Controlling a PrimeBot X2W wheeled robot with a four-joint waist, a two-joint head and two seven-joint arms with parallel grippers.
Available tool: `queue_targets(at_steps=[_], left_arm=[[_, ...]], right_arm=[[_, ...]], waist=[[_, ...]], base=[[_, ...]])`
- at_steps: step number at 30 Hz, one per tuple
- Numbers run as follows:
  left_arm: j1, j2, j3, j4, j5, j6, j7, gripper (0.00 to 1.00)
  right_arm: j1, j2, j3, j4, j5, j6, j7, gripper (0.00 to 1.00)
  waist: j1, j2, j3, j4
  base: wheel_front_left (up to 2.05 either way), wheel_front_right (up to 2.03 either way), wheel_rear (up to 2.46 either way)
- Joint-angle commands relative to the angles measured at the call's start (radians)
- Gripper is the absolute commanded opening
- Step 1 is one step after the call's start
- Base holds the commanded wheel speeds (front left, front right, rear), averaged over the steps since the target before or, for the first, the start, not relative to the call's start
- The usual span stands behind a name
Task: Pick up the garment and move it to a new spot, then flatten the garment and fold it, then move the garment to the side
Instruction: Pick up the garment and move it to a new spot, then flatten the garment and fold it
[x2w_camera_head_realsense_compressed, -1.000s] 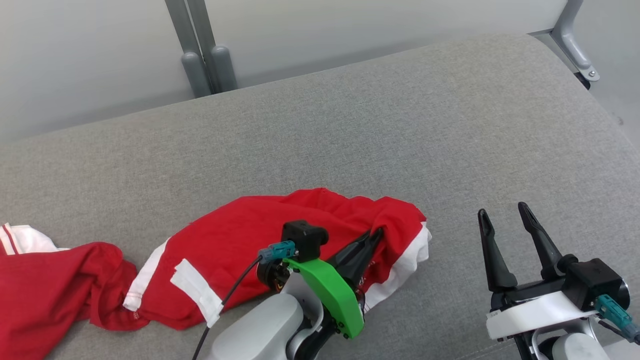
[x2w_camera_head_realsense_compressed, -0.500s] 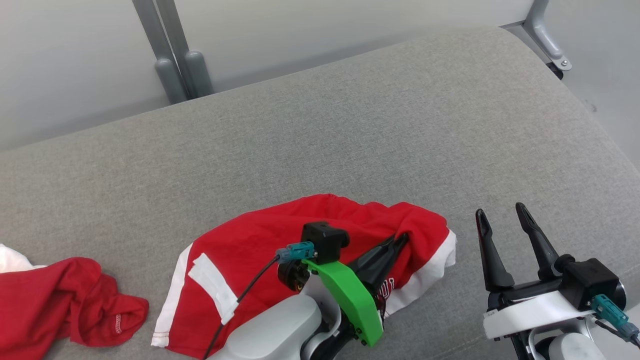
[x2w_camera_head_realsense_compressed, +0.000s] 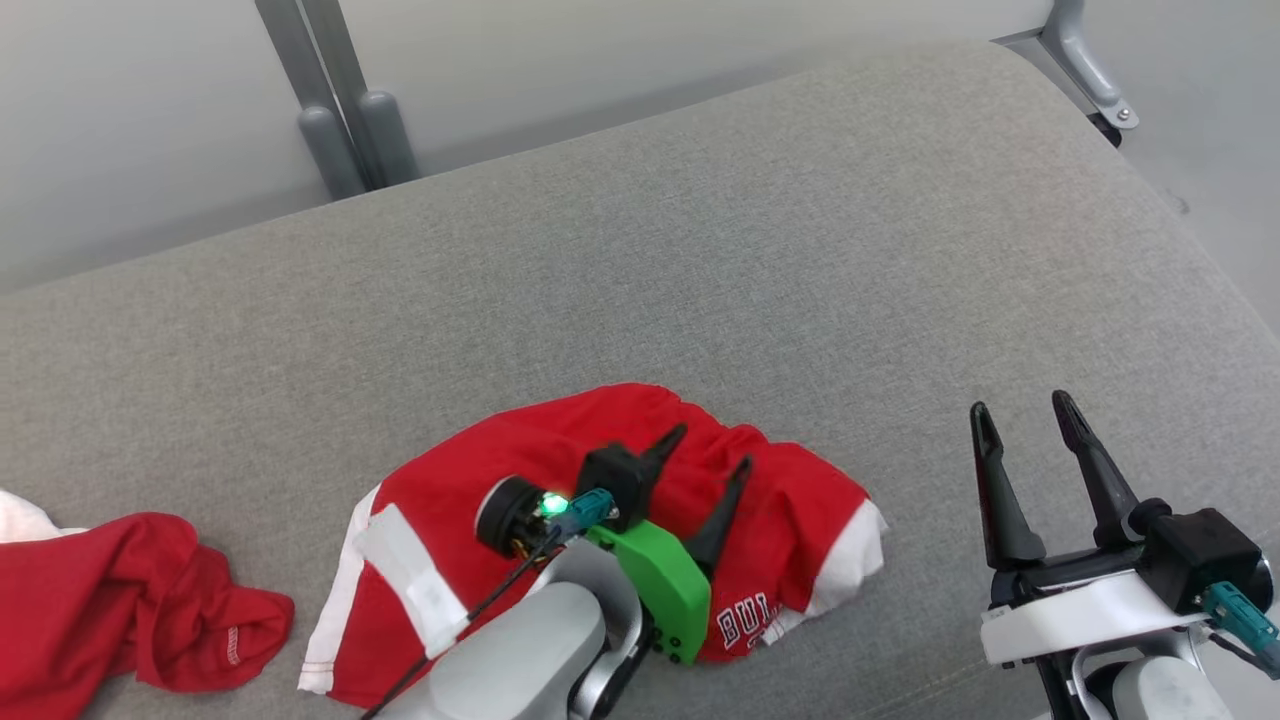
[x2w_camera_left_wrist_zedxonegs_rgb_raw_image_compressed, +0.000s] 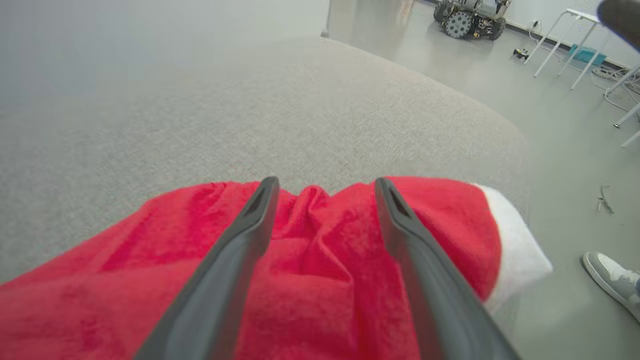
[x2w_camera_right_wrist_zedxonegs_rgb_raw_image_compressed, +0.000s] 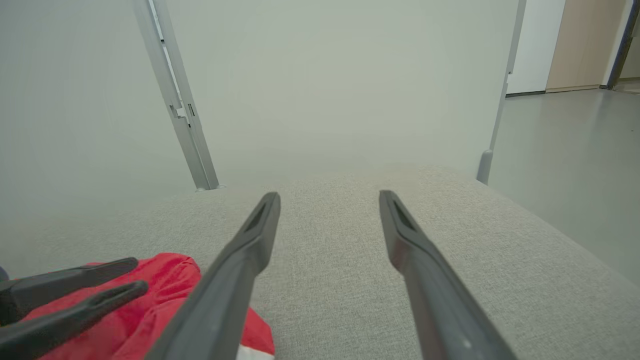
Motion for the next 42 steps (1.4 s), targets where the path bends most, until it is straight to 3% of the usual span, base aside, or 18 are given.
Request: queue_targets(at_steps=[1, 4, 8, 10, 15, 19, 32, 42], left_arm=[[0.05, 0.042, 0.046, -0.047, 0.056, 0.04, -0.003, 1.0], [0.154, 0.11, 0.167, -0.218, 0.18, 0.14, -0.002, 1.0], [0.32, 0.177, 0.307, -0.424, 0.295, 0.228, -0.002, 1.0], [0.398, 0.195, 0.369, -0.505, 0.338, 0.253, -0.002, 1.0], [0.554, 0.193, 0.508, -0.615, 0.427, 0.266, -0.002, 1.0], [0.657, 0.171, 0.602, -0.636, 0.492, 0.222, -0.002, 1.0], [0.779, 0.051, 0.842, -0.599, 0.642, -0.025, -0.002, 1.0], [0.791, 0.001, 0.945, -0.576, 0.691, -0.116, -0.002, 1.0]], right_arm=[[0.009, -0.009, -0.005, -0.012, -0.008, 0.0, -0.003, 1.0], [0.024, -0.026, -0.018, -0.038, -0.021, 0.0, -0.003, 1.0], [0.046, -0.05, -0.04, -0.069, -0.031, 0.0, -0.003, 1.0], [0.057, -0.056, -0.054, -0.081, -0.031, 0.0, -0.003, 1.0], [0.08, -0.062, -0.065, -0.087, -0.04, 0.0, -0.003, 1.0], [0.095, -0.057, -0.068, -0.068, -0.047, 0.0, -0.003, 1.0], [0.139, -0.024, -0.087, 0.031, -0.052, 0.0, -0.003, 1.0], [0.143, -0.014, -0.099, 0.053, -0.053, 0.0, -0.003, 1.0]], waist=[[0.0, -0.0001, -0.015, 0.019], [0.0, -0.0001, -0.036, 0.052], [0.0, -0.0001, -0.066, 0.11], [0.0, -0.0001, -0.078, 0.141], [0.0, -0.0001, -0.097, 0.204], [0.0, -0.0001, -0.11, 0.238], [0.0, -0.0001, -0.129, 0.262], [0.0, -0.0001, -0.134, 0.238]], base=[[0.0, 0.0, 0.0], [0.0, 0.0, 0.0], [0.0, 0.0, 0.0], [0.0, 0.0, 0.0], [0.0, 0.0, 0.0], [0.0, 0.0, 0.0], [0.0, 0.0, 0.0], [0.0, 0.0, 0.0]])
